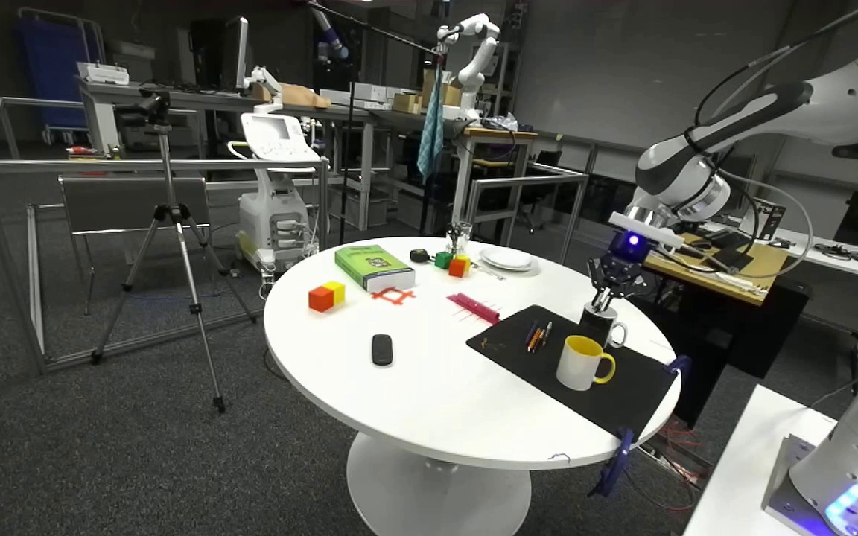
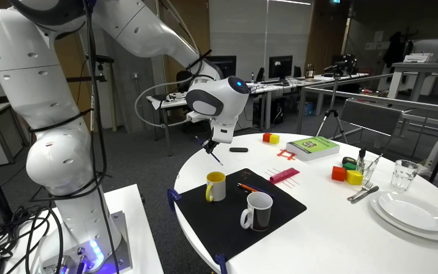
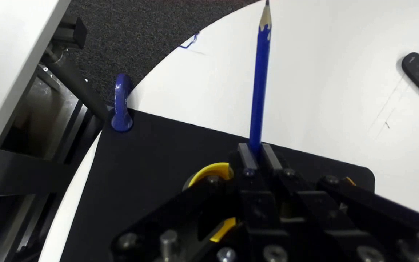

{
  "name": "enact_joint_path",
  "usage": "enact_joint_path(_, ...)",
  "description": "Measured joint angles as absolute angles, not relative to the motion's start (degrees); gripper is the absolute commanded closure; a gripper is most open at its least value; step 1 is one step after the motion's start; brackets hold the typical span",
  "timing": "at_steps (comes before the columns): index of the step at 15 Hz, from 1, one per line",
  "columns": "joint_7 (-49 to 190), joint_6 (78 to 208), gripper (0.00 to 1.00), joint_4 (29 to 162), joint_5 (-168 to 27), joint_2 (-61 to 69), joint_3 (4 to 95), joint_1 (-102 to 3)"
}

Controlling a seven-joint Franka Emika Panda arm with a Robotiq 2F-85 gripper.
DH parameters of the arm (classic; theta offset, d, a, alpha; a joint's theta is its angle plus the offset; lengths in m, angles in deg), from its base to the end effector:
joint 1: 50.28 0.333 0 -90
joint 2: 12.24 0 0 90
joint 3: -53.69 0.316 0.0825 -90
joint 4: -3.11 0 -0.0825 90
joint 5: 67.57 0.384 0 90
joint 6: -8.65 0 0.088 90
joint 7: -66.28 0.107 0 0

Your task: Place the pencil in the white mug with the eraser down

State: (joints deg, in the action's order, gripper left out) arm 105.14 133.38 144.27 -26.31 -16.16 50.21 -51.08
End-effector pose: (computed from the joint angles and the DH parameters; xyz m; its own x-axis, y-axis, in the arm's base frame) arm 0.4522 -0.0087 0.3109 0.3177 -0.7879 -0.5276 -0.9478 -0.2792 -0.1538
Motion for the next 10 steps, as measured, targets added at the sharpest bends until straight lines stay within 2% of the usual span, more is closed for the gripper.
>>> enact_joint_path(5,99.0,129.7,0.98,144.3,-22.5,-16.1,49.6,-52.0)
enact_joint_path(6,97.9,129.0,0.92,144.3,-21.7,-16.1,49.4,-52.1)
enact_joint_path(10,97.1,128.1,0.92,144.3,-20.9,-16.1,49.2,-52.5)
